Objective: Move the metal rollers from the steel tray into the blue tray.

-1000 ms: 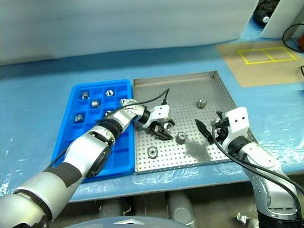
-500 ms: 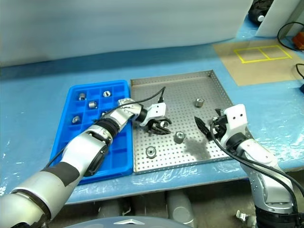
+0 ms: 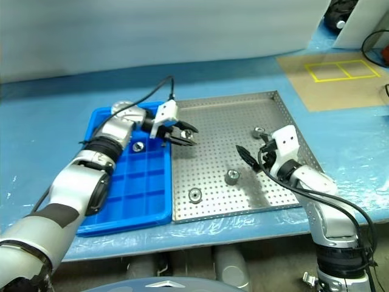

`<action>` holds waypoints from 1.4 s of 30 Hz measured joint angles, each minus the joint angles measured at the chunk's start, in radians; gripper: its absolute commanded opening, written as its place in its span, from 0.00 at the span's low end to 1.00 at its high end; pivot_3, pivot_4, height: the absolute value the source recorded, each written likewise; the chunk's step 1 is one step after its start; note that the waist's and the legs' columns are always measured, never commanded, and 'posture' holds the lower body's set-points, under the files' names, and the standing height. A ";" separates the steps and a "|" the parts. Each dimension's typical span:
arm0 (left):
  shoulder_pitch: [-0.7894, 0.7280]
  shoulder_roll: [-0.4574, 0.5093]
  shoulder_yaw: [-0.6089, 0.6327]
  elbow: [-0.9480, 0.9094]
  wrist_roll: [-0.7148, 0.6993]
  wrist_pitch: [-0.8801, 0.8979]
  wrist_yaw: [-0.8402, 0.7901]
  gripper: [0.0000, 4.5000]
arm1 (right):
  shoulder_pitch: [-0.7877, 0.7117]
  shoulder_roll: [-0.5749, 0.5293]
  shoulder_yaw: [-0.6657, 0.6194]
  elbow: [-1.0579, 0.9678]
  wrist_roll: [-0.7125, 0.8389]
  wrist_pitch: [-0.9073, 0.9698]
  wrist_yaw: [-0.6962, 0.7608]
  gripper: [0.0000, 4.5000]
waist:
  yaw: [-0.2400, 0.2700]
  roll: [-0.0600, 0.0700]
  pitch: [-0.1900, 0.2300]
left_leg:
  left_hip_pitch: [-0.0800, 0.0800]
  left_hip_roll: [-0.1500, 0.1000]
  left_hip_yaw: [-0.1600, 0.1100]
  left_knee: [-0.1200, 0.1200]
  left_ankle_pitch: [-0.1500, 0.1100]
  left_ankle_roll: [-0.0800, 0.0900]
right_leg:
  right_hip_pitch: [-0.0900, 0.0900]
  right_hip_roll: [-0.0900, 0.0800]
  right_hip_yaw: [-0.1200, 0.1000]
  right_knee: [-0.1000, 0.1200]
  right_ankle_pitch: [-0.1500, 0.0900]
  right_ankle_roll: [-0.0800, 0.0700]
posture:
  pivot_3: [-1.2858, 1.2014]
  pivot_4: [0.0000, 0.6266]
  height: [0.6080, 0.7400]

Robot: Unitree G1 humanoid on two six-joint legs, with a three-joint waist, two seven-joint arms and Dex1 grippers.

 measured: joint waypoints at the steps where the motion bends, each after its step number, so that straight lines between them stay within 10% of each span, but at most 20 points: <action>1: 0.020 0.023 0.000 -0.044 -0.005 0.012 0.000 0.38 | -0.016 0.000 0.010 0.021 -0.004 -0.006 0.011 1.00 | 0.010 0.000 0.000 | 0.000 0.000 0.000 0.000 0.000 0.000 | 0.000 0.000 0.000 0.000 0.000 0.000 | 0.43 0.24 1.00; 9: 0.364 0.317 0.137 -0.681 -0.185 0.402 0.050 0.38 | -0.304 0.072 0.169 0.291 -0.017 -0.082 0.206 1.00 | 0.099 0.001 0.001 | 0.002 0.002 0.002 -0.007 0.005 -0.009 | -0.008 0.000 -0.001 0.012 -0.003 -0.005 | 0.53 0.24 1.00; 19: 0.728 0.389 0.235 -1.053 -0.271 0.634 0.276 0.38 | -0.476 0.178 0.309 0.492 -0.022 -0.141 0.430 1.00 | 0.222 0.001 0.001 | 0.001 0.002 0.001 -0.009 0.007 -0.019 | -0.009 0.000 -0.003 0.014 -0.004 -0.007 | 0.60 0.24 1.00; 42: 0.685 0.212 0.091 -0.787 -0.193 0.397 0.515 0.38 | -0.419 0.169 0.322 0.468 -0.059 -0.166 0.437 1.00 | 0.224 0.000 0.001 | 0.001 0.003 -0.003 -0.009 0.012 -0.027 | -0.010 0.002 -0.004 0.016 -0.004 -0.006 | 0.56 0.24 1.00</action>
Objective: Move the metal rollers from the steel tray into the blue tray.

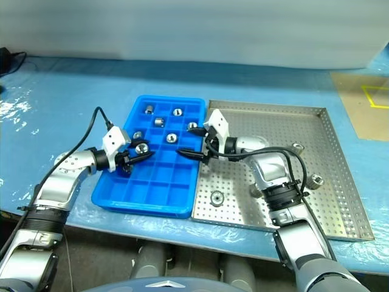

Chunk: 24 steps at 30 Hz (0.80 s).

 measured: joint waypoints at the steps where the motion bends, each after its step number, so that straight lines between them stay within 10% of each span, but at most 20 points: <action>1: -0.004 0.000 -0.007 0.004 0.001 -0.004 -0.002 0.38 | 0.006 -0.002 0.000 -0.002 0.000 0.000 -0.006 1.00 | 0.000 0.000 0.000 | 0.000 0.000 0.000 0.000 0.000 0.000 | 0.000 0.000 0.000 0.000 0.000 0.000 | 0.56 0.24 1.00; 8: -0.036 -0.001 -0.029 0.071 0.018 -0.053 0.001 0.38 | 0.022 -0.006 0.000 -0.019 0.000 0.006 -0.027 1.00 | -0.001 0.000 0.000 | 0.000 0.000 0.000 0.000 0.000 0.000 | 0.000 0.000 0.000 0.000 0.000 0.000 | 0.55 0.24 1.00; 13: -0.062 -0.011 -0.030 0.110 0.029 -0.071 0.022 0.73 | 0.032 -0.011 0.000 -0.027 -0.001 0.006 -0.040 1.00 | 0.000 0.000 0.000 | 0.001 0.000 0.000 0.000 0.000 0.000 | 0.001 0.000 0.000 0.000 0.000 0.000 | 0.55 0.24 1.00; 24: -0.217 -0.105 -0.047 0.116 -0.020 0.011 0.007 0.73 | 0.059 -0.041 -0.024 -0.068 -0.001 0.013 -0.075 1.00 | -0.005 0.000 0.000 | 0.000 0.000 0.000 0.001 0.000 0.000 | 0.001 0.000 0.001 0.000 0.000 0.000 | 0.50 0.24 1.00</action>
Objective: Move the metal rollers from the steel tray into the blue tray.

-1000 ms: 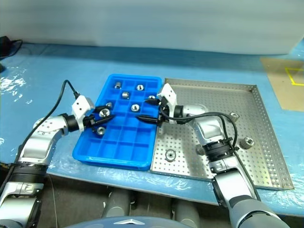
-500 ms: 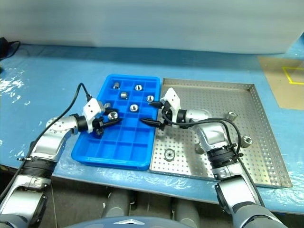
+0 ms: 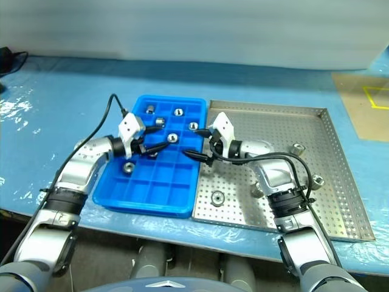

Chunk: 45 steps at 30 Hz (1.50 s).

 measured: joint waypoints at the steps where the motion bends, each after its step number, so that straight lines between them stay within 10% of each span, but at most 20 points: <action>1: -0.016 -0.006 0.000 -0.004 -0.007 0.005 -0.007 0.73 | 0.004 -0.007 -0.007 -0.005 0.000 0.001 -0.007 1.00 | -0.002 0.000 0.000 | 0.000 0.000 0.000 0.000 0.000 0.000 | 0.000 0.000 0.000 0.000 0.000 0.000 | 0.49 0.24 1.00; 26: -0.439 -0.500 -0.206 0.749 0.128 -0.402 -0.346 0.73 | 0.722 -0.158 -0.490 -0.801 0.190 0.331 -0.355 1.00 | -0.178 0.001 -0.001 | 0.002 -0.002 0.008 0.004 -0.008 0.013 | 0.005 0.001 0.005 -0.011 0.003 0.006 | 0.24 0.24 1.00; 45: -0.478 -0.546 -0.251 0.977 0.338 -0.520 -0.263 0.73 | 0.818 -0.127 -0.504 -0.882 0.212 0.349 -0.490 1.00 | -0.304 0.002 -0.002 | -0.006 -0.008 0.004 0.014 -0.017 0.028 | 0.009 -0.007 0.003 -0.020 0.004 0.010 | 0.22 0.24 1.00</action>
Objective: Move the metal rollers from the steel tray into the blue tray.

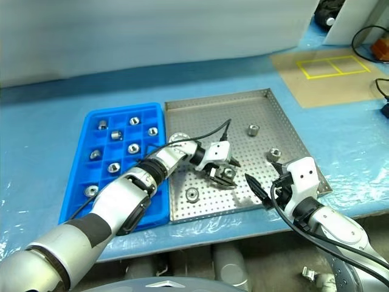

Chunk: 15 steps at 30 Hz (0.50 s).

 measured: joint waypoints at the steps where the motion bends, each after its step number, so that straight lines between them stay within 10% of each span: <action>1: 0.000 -0.006 0.000 0.002 0.006 0.001 0.008 0.73 | -0.001 -0.001 0.000 0.000 0.000 0.000 0.000 1.00 | -0.003 0.000 0.000 | 0.000 0.000 0.000 0.000 0.000 0.000 | 0.000 -0.001 0.000 0.000 0.000 0.000 | 0.22 0.24 1.00; 15: 0.020 -0.010 0.001 0.023 0.062 0.019 0.104 0.51 | -0.009 -0.007 0.002 0.005 -0.007 -0.005 -0.017 1.00 | -0.055 0.000 0.000 | 0.002 -0.010 -0.003 0.003 -0.004 0.008 | 0.008 -0.011 -0.003 -0.003 -0.002 0.006 | 0.23 0.24 1.00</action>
